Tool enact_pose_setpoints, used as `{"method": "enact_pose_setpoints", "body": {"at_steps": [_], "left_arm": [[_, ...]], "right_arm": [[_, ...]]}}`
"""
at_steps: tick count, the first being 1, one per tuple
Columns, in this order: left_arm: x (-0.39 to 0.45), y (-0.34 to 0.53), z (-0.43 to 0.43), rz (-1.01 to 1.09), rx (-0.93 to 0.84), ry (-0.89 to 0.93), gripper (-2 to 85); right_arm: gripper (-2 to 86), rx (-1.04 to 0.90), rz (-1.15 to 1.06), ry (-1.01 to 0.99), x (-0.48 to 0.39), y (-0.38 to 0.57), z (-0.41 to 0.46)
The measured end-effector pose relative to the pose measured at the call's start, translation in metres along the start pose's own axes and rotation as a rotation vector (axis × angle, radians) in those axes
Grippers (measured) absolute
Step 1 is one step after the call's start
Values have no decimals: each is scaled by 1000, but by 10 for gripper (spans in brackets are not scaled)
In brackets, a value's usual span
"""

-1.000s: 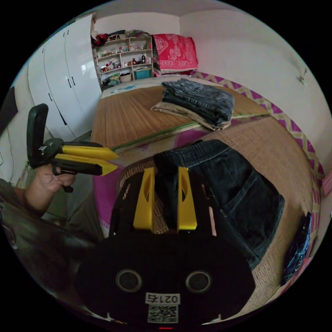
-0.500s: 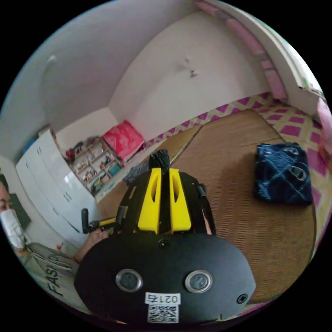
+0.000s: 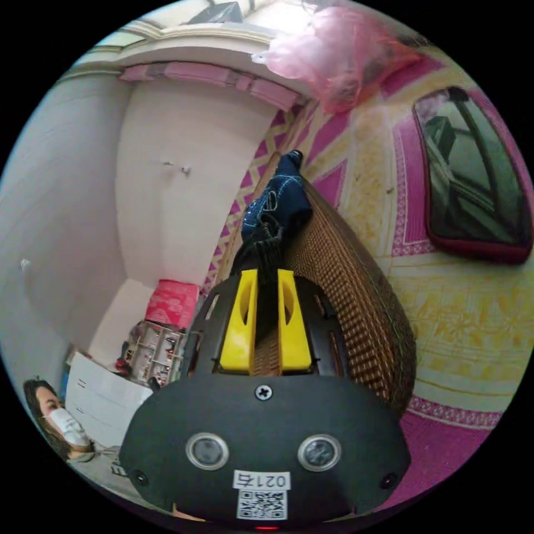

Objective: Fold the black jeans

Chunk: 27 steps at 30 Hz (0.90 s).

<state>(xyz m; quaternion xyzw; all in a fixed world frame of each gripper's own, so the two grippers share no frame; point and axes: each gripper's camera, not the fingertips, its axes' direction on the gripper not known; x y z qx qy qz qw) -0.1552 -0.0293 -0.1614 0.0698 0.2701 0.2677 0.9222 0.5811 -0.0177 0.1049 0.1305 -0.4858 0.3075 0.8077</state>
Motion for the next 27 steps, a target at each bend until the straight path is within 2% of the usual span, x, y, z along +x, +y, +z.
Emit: {"method": "enact_pose_setpoints", "body": {"at_steps": [4, 9, 17, 19, 20, 23, 27], "left_arm": [[14, -13, 7, 128, 55, 29, 96], [37, -47, 46, 276, 7, 2, 112], [3, -73, 83, 277, -131, -2, 93], [-17, -74, 73, 217, -91, 60, 60], [-35, -73, 61, 164, -38, 109, 26], [-97, -66, 11, -10, 152, 200, 4], [-195, -33, -93, -160, 366, 74, -4]], "right_arm": [[55, 70, -154, 72, -44, 8, -26], [57, -56, -419, 101, -109, 38, -8], [56, -226, -583, 145, -137, 87, 27], [55, -244, -582, 119, -138, 95, 30], [54, -254, -585, 105, -139, 100, 32], [49, -269, -590, 92, -141, 109, 35], [37, -281, -596, 73, -144, 119, 41]]}}
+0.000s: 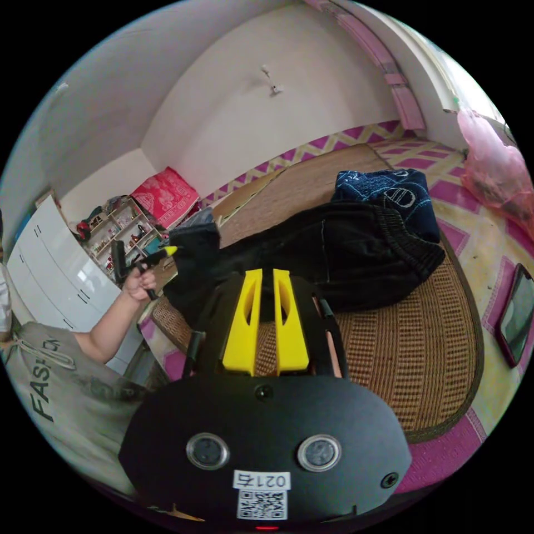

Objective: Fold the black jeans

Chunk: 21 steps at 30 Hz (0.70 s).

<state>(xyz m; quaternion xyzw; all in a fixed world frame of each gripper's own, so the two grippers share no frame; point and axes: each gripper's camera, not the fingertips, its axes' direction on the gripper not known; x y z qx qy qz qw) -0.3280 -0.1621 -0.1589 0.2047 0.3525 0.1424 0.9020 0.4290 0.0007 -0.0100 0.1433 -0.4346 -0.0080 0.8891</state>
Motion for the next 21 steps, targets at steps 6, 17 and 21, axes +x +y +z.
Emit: {"method": "enact_pose_setpoints", "body": {"at_steps": [6, 17, 21], "left_arm": [[-155, 31, -159, -225, 159, -340, -7], [-342, 104, -201, -548, -85, -382, -8], [-369, 91, -204, -503, -149, -397, -8]], "right_arm": [[31, -11, -28, -4, -20, 8, 16], [57, -180, -219, 81, -87, 5, 69], [52, -292, -405, 53, -122, 11, 93]]}}
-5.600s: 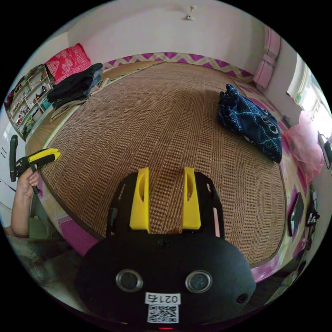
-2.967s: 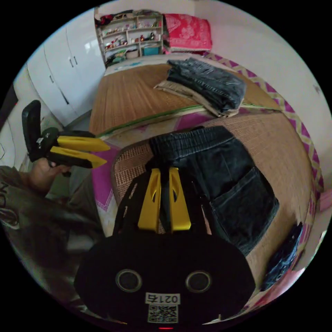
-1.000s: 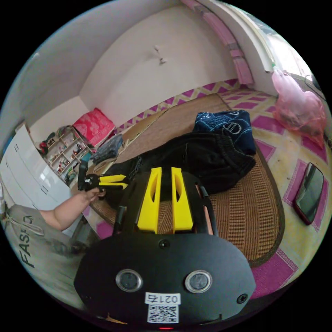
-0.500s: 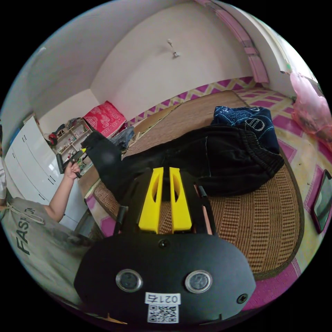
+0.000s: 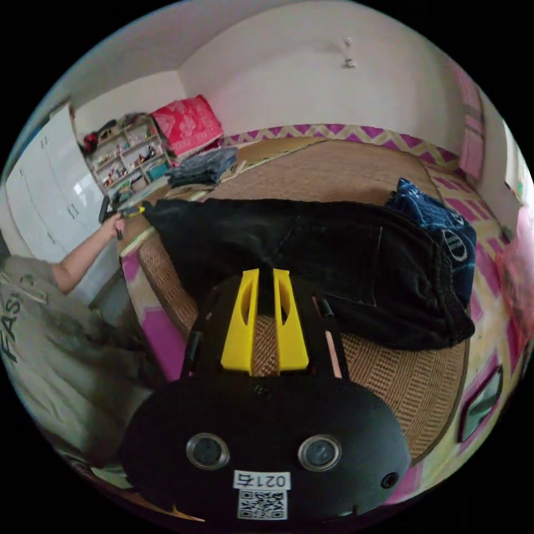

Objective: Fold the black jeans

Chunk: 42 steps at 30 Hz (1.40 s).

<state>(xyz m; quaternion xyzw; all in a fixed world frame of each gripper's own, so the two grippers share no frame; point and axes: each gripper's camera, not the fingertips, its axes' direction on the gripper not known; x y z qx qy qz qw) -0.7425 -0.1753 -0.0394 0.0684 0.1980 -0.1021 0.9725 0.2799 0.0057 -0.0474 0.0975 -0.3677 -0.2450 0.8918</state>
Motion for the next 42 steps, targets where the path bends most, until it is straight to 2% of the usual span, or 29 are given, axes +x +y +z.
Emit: {"method": "enact_pose_setpoints", "body": {"at_steps": [4, 6, 7, 11, 16, 20, 23, 25, 27, 29, 33, 42], "left_arm": [[-20, -14, 3, -1, -22, -10, -8], [-31, -22, 1, -4, -27, -15, -8], [-33, -23, 1, -4, -30, -16, -8], [-46, -30, -6, -9, -25, -18, -8], [-65, -27, -23, -68, 31, 66, -7], [-73, -19, -50, -114, 169, 177, -4], [-67, -15, -77, -115, 311, 145, 0], [-66, -16, -92, -105, 385, 148, 8], [-55, -32, -92, 1, 334, 179, 34], [-40, -47, -81, 114, 267, 193, 52], [3, -74, -40, 374, 114, 151, 80], [44, -104, 10, 658, -110, 133, 104]], "right_arm": [[55, -81, -101, -39, -32, -11, 34], [50, -257, -127, 34, -50, -11, 72], [47, -241, -126, 58, -54, -11, 69], [21, -375, -238, 159, -88, -20, 73], [15, -402, -278, 261, -115, -25, 79], [24, -372, -274, 284, -124, -26, 76], [49, -367, -245, 251, -121, -35, 59], [57, -243, -226, 236, -112, -47, 29], [58, -92, -241, 264, -86, -67, -8], [64, -43, -270, 289, -56, -83, -17], [82, -200, -392, 418, 23, -121, 13], [84, -431, -370, 215, 132, -178, 31]]}}
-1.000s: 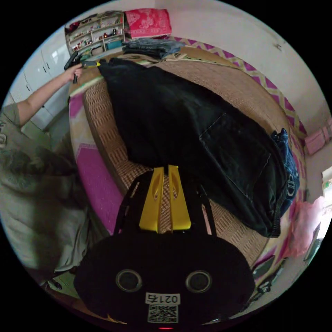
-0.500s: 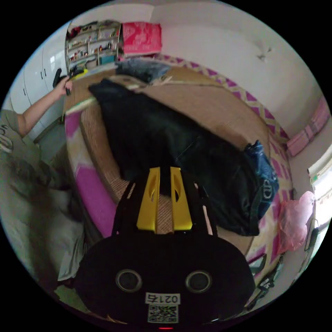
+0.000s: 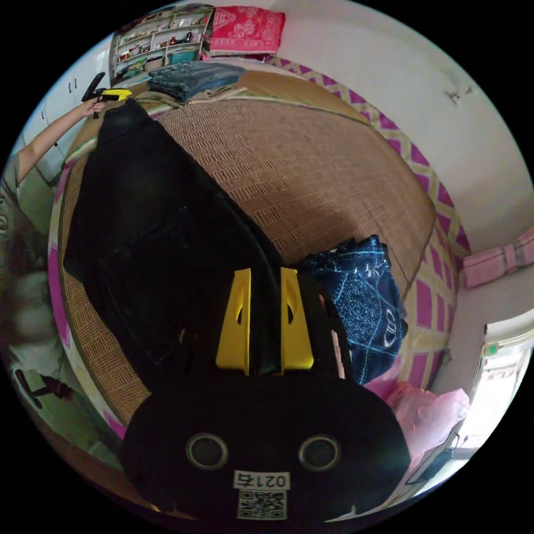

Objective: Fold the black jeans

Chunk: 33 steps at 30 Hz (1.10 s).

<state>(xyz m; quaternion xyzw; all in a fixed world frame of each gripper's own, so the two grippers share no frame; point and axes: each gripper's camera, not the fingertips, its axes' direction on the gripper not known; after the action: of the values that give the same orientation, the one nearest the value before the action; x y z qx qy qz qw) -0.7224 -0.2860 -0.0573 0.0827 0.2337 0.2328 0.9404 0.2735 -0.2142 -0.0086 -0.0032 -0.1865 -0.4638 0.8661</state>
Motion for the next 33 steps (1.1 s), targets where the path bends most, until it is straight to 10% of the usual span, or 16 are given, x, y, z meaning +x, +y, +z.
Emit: {"method": "enact_pose_setpoints", "body": {"at_steps": [13, 33], "left_arm": [[26, -23, 51, 224, -278, 12, 61], [80, 69, -145, 290, 212, 77, -9]], "right_arm": [[18, 5, 82, -217, 59, 28, 1], [-9, 377, -141, -158, -21, 176, -176]]}}
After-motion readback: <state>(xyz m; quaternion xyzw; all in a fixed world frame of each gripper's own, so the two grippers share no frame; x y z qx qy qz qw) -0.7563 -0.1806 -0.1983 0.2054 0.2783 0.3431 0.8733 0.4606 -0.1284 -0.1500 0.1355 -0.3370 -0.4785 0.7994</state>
